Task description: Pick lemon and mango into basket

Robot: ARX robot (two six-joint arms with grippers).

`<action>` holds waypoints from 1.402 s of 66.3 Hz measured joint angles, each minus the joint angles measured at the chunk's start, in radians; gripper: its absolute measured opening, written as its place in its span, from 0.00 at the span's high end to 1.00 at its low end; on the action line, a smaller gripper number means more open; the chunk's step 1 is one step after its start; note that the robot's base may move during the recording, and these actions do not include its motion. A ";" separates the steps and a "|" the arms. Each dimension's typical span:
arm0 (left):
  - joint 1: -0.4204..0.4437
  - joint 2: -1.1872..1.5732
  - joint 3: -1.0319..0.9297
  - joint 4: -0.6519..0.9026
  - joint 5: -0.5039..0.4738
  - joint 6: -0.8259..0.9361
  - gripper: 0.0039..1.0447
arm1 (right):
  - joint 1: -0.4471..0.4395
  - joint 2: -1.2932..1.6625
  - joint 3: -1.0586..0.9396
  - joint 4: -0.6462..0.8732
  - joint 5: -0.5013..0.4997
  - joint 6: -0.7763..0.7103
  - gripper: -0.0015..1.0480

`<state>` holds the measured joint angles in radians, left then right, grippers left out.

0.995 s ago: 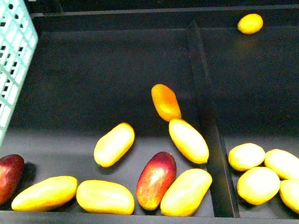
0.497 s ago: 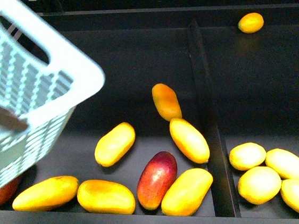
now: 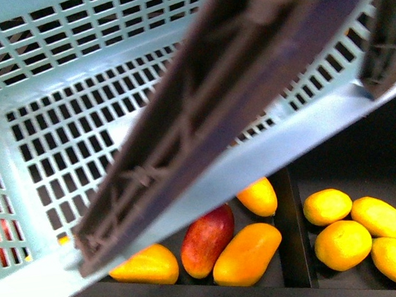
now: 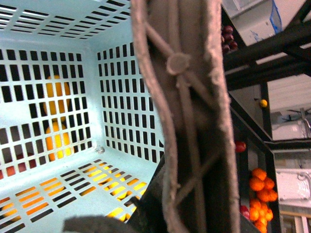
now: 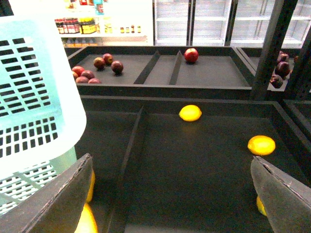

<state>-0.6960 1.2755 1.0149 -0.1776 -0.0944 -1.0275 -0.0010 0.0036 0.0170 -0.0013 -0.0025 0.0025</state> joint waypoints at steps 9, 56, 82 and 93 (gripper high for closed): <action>-0.005 0.002 0.000 0.000 -0.003 0.001 0.96 | 0.000 0.000 0.000 0.000 0.001 0.000 0.08; -0.006 0.002 0.000 0.000 -0.011 -0.002 0.96 | -0.257 0.844 0.201 -0.097 -0.111 0.176 0.08; -0.006 0.002 0.000 0.000 -0.010 -0.002 0.96 | -0.251 1.738 0.459 0.214 -0.009 0.407 0.08; -0.006 0.002 0.000 0.000 -0.010 -0.002 0.96 | -0.245 1.900 0.513 0.235 0.003 0.482 0.08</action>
<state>-0.7021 1.2770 1.0149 -0.1776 -0.1040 -1.0290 -0.2459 1.9034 0.5301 0.2333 0.0006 0.4847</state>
